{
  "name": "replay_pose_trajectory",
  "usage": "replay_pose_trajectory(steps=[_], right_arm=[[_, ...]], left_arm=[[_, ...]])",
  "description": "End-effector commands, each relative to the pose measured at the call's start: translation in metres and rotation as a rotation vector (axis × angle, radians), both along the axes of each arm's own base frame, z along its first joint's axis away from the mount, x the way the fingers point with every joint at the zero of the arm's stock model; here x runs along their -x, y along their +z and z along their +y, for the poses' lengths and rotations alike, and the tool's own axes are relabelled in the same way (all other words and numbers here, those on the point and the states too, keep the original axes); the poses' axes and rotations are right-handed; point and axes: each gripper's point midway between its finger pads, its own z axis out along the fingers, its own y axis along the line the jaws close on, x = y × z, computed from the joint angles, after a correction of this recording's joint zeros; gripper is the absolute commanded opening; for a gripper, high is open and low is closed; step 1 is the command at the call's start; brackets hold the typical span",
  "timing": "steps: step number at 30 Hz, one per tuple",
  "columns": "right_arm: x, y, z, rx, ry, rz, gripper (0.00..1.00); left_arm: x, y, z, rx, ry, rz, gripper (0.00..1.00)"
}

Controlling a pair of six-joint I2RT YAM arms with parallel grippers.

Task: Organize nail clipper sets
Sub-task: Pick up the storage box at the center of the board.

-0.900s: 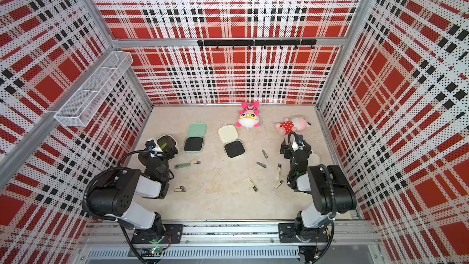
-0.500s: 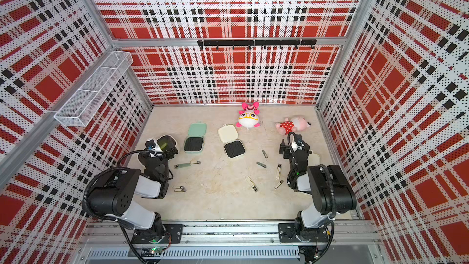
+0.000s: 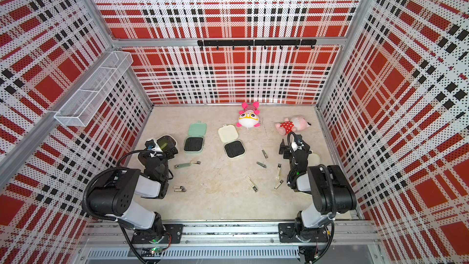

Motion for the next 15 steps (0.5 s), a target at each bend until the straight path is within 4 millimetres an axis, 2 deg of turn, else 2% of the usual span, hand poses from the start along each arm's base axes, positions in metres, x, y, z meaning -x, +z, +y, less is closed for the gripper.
replay_pose_trajectory(steps=[1, 15], right_arm=[[0.0009, 0.0078, -0.0013, 0.018, 0.001, -0.030, 1.00], [-0.0001, 0.0077, 0.0005, 0.015, 0.011, -0.028, 1.00]], left_arm=[[0.0007, 0.0029, 0.0009, 0.003, -0.005, -0.013, 0.98], [0.0006, 0.0031, 0.0003, -0.001, -0.005, -0.012, 0.98]])
